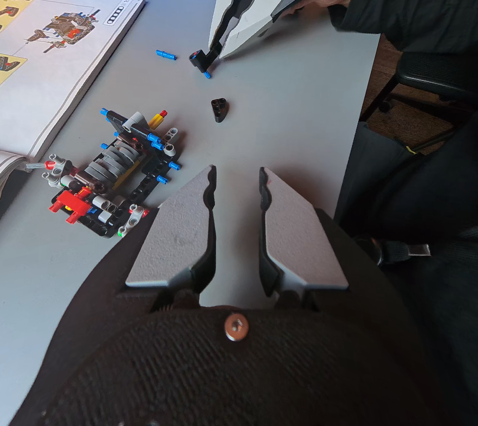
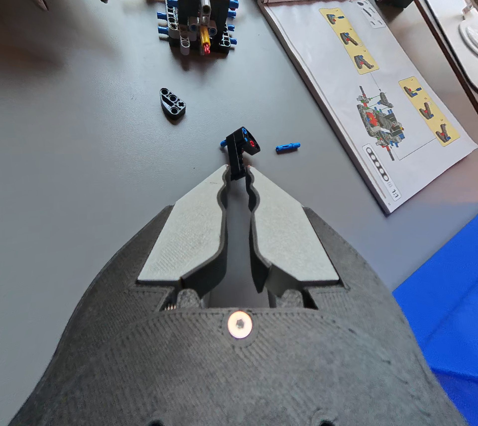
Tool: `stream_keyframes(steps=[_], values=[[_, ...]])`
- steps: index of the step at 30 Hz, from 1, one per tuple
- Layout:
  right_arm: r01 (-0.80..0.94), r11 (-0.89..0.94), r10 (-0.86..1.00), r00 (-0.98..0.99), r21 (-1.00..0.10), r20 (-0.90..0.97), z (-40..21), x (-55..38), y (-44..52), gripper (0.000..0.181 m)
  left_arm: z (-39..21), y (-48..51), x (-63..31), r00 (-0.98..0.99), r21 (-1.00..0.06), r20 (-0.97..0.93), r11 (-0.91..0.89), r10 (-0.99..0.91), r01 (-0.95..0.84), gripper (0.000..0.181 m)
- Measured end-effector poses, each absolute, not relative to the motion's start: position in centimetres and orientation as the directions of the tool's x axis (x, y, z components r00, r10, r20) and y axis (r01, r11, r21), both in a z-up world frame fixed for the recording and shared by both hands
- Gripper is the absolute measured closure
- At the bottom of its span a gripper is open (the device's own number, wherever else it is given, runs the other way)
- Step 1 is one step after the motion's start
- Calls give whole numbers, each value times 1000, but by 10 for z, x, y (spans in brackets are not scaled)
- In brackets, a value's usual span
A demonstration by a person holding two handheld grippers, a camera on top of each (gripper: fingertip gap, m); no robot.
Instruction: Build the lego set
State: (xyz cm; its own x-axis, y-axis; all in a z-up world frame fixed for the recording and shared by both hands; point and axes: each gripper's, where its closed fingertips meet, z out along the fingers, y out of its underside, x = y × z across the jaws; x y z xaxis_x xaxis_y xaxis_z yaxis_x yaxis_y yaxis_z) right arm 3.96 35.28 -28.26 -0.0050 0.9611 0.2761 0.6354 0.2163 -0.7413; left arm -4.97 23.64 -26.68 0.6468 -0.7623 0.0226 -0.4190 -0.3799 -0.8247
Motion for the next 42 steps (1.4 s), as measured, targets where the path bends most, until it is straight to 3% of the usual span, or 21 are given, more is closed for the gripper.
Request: stream_keyframes(steps=[26, 29, 34, 42], values=[[573, 262, 920, 95, -776, 381, -238, 32, 356, 173, -272, 237, -49, 650, -805, -12, -378, -760, -457, 152], [675, 286, 907, 37, -680, 419, -241, 31, 351, 174, -273, 237, -49, 648, -799, -25, -374, -761, -470, 152], [881, 238, 918, -67, -409, 390, -246, 39, 359, 173, -275, 236, -48, 645, -792, -25, -379, -764, -478, 152], [995, 102, 992, -102, 0, 72, -250, 43, 366, 173, -275, 235, -47, 639, -790, -35, -370, -769, -488, 152]])
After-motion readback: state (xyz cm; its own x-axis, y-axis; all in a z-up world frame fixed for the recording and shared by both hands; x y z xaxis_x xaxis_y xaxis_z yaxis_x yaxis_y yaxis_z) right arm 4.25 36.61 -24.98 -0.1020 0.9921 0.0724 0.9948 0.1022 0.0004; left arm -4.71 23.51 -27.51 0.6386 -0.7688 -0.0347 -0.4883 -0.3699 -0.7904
